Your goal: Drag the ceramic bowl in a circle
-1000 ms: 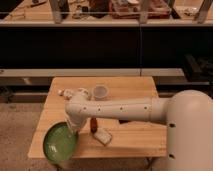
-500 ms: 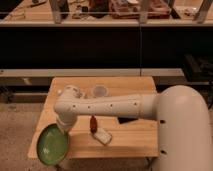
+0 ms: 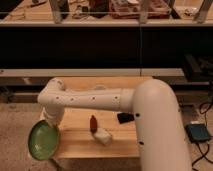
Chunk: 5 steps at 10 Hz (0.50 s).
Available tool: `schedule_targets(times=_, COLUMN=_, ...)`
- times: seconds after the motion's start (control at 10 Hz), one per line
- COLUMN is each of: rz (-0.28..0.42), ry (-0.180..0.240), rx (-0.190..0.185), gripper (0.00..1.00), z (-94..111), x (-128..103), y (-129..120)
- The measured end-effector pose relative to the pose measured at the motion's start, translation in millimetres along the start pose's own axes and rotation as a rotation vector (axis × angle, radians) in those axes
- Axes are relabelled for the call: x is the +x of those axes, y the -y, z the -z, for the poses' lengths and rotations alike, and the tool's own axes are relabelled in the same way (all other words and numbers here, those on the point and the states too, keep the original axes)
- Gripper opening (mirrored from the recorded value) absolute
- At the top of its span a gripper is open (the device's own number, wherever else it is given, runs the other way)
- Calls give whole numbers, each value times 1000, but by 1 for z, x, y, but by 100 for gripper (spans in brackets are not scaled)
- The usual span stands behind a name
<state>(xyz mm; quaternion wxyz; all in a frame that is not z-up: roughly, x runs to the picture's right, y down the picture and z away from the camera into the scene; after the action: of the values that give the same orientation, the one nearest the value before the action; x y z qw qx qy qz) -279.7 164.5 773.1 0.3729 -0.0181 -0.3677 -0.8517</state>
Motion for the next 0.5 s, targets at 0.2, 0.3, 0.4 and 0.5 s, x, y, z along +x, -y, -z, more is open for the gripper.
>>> schedule_targets(times=0.2, rz=19, ry=12, rx=4, gripper=0, z=-5, x=28, y=-9)
schedule_targets(times=0.3, rz=22, ry=17, rx=13, gripper=0, z=-9, x=41, y=-13)
schedule_targets(times=0.4, rz=18, ry=22, rx=24, gripper=0, z=-12, x=53, y=-23)
schedule_targets(times=0.5, rz=9, ry=27, rx=37, gripper=0, z=-16, x=61, y=-32)
